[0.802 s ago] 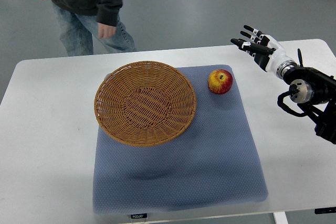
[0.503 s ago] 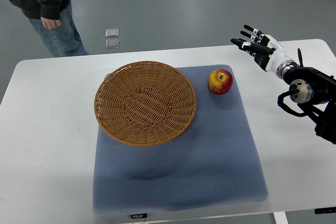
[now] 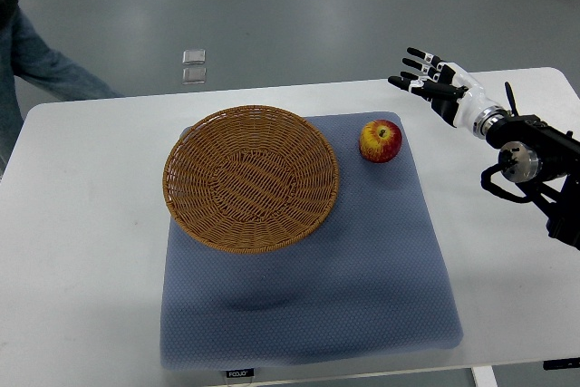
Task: Place red apple in basket with right hand
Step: 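Move the right hand toward the red-yellow apple beside the basket, then close the right hand's fingers around the apple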
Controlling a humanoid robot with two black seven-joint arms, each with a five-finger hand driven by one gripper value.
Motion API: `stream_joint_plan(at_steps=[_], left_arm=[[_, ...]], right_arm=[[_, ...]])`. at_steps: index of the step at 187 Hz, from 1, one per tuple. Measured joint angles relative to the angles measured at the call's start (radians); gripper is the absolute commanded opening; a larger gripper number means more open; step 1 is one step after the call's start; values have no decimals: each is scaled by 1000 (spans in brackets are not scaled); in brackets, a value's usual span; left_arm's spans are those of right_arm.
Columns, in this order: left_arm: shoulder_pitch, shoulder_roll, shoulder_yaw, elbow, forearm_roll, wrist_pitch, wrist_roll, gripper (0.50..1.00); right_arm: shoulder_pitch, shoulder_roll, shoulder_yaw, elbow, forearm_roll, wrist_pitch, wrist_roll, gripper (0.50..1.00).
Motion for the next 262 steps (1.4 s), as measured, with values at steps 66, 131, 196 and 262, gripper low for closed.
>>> stream_joint_plan(at_steps=[66, 131, 196, 262], left_arm=[[0, 0, -1, 3, 0, 0, 0, 1000], [0, 0, 0, 4, 0, 0, 0, 1000], [0, 0, 0, 5, 0, 0, 0, 1000], [0, 0, -2, 1, 0, 0, 0, 1000]], right_arm=[[10, -33, 0, 0, -279, 67, 4, 921], [14, -37, -3, 3, -614, 159, 34, 924], [23, -35, -16, 12, -831, 157, 39, 921], [56, -22, -69, 12, -880, 136, 39, 921]])
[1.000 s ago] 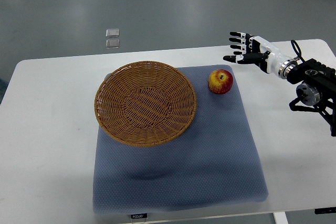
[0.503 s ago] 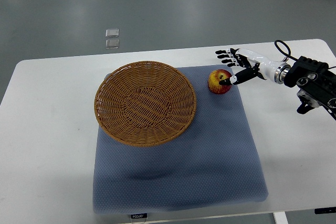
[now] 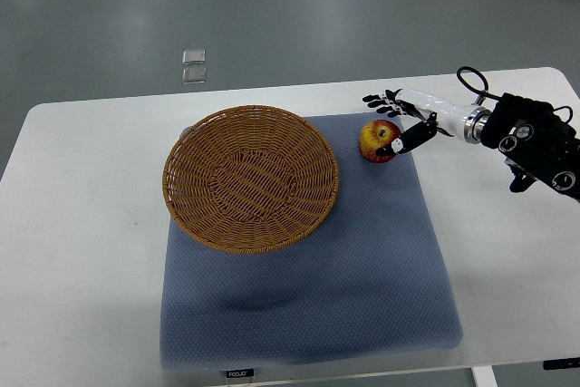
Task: Place red apple in basket with right hand
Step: 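Close the right hand's fingers around the apple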
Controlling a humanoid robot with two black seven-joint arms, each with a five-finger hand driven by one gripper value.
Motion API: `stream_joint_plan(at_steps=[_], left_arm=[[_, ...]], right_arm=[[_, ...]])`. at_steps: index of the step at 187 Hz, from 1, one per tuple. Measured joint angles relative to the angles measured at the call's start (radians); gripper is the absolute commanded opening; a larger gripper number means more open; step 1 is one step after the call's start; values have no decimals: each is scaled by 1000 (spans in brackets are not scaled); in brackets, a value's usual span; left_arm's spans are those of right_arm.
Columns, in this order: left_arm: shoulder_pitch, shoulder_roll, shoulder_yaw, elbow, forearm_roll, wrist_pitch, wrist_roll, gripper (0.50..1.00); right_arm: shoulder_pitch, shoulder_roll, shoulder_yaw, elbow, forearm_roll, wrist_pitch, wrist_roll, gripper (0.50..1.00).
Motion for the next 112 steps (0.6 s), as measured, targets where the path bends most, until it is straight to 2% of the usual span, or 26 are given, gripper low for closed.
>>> stream_joint_plan(at_steps=[86, 112], left_arm=[[-1, 0, -1, 3, 0, 0, 0, 1000], [-1, 0, -1, 3, 0, 0, 0, 1000]], right_arm=[[28, 8, -93, -4, -75, -40, 0, 915], [29, 13, -113, -11, -105, -67, 0, 897]])
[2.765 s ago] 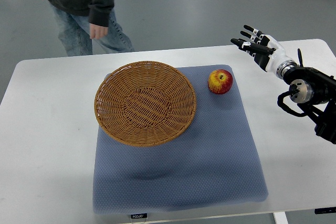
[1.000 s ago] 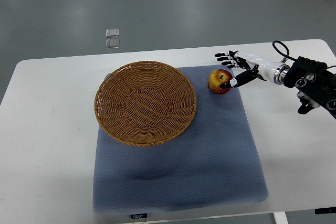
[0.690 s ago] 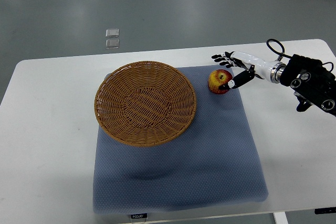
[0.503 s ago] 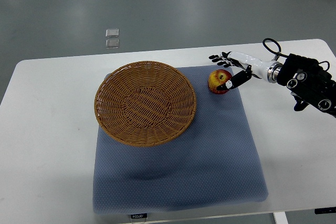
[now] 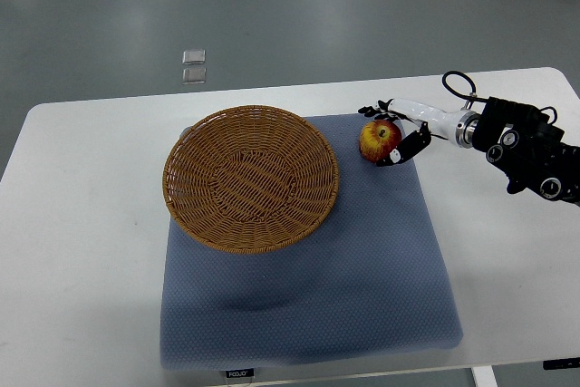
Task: Place red apple in basket with right hand
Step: 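Close the right hand's fingers around the apple, then lift the apple with the right hand and carry it over the basket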
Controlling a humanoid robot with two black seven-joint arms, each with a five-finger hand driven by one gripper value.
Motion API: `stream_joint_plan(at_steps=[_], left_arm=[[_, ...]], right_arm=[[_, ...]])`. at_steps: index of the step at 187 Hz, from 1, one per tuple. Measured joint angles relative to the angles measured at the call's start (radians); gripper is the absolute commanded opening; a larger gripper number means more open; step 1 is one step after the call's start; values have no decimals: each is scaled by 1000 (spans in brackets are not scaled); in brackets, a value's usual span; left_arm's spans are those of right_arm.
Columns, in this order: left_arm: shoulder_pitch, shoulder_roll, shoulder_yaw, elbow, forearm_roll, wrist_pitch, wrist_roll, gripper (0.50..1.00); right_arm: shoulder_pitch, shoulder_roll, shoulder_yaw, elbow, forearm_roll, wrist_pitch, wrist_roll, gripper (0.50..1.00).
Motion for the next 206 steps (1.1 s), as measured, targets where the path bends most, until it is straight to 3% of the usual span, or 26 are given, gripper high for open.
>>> stream_joint_plan(at_steps=[32, 45, 58, 72, 73, 83, 153, 206], left_arm=[[-1, 0, 0, 0, 0, 0, 0, 1000], [-2, 0, 0, 0, 0, 0, 0, 1000], [-2, 0, 1, 0, 0, 0, 0, 1000], [-2, 0, 2, 0, 0, 0, 0, 1000], [-2, 0, 2, 0, 0, 0, 0, 1000], [-2, 0, 2, 0, 0, 0, 0, 1000], [-2, 0, 2, 0, 0, 0, 0, 1000], [-2, 0, 1, 0, 0, 0, 0, 1000]], right_arm=[[0, 18, -29, -23, -7, -37, -1, 827], [0, 25, -32, -36, -7, -47, -2, 760], [0, 28, -32, -42, -7, -51, -2, 658], [0, 30, -32, -44, -7, -53, -2, 639], [0, 30, -32, -44, -7, -53, -2, 591], [2, 30, -30, -44, -7, -54, -2, 556], [97, 25, -13, -4, 17, -41, 5, 549], [158, 33, -25, 131, 20, -12, 30, 564]])
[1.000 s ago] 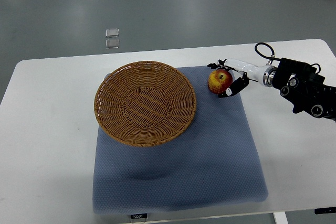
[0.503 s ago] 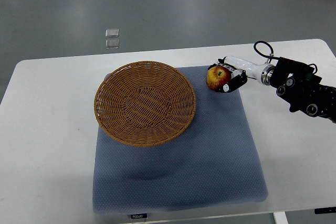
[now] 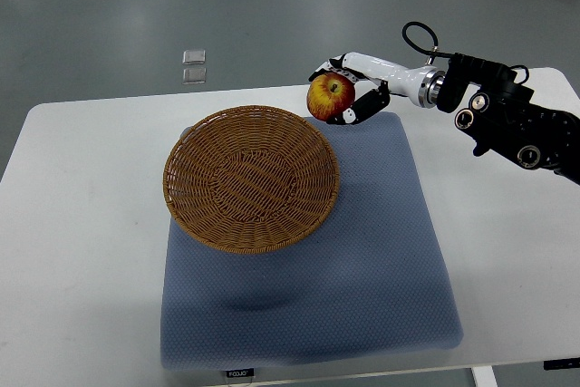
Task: Place red apple in basket with right hand
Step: 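Lift the apple with the right hand and carry it over the basket, then lower the apple into the basket and open the right hand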
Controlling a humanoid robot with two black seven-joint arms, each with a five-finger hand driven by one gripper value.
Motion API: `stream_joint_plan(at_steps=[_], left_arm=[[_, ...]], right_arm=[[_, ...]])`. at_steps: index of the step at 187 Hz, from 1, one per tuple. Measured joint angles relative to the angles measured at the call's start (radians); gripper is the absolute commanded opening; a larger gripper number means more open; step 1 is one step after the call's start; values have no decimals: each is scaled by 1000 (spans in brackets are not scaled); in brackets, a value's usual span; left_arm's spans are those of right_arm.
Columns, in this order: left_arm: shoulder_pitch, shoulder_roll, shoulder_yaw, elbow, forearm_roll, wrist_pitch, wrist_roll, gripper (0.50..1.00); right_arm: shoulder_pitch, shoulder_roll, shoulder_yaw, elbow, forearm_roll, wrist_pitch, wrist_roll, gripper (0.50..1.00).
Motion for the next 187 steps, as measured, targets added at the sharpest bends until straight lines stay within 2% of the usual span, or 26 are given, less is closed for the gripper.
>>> stream_joint_plan(at_steps=[52, 137, 178, 187], left_arm=[[-3, 0, 0, 0, 0, 0, 0, 1000], [-7, 0, 2, 1, 0, 0, 0, 1000], [-7, 0, 2, 1, 0, 0, 0, 1000], [-7, 0, 2, 1, 0, 0, 0, 1000]], right_arm=[[57, 59, -32, 26, -10, 87, 20, 570], [84, 179, -208, 24, -31, 90, 19, 588], [83, 237, -266, 11, -45, 81, 17, 609], [83, 246, -277, 7, -45, 80, 16, 635]])
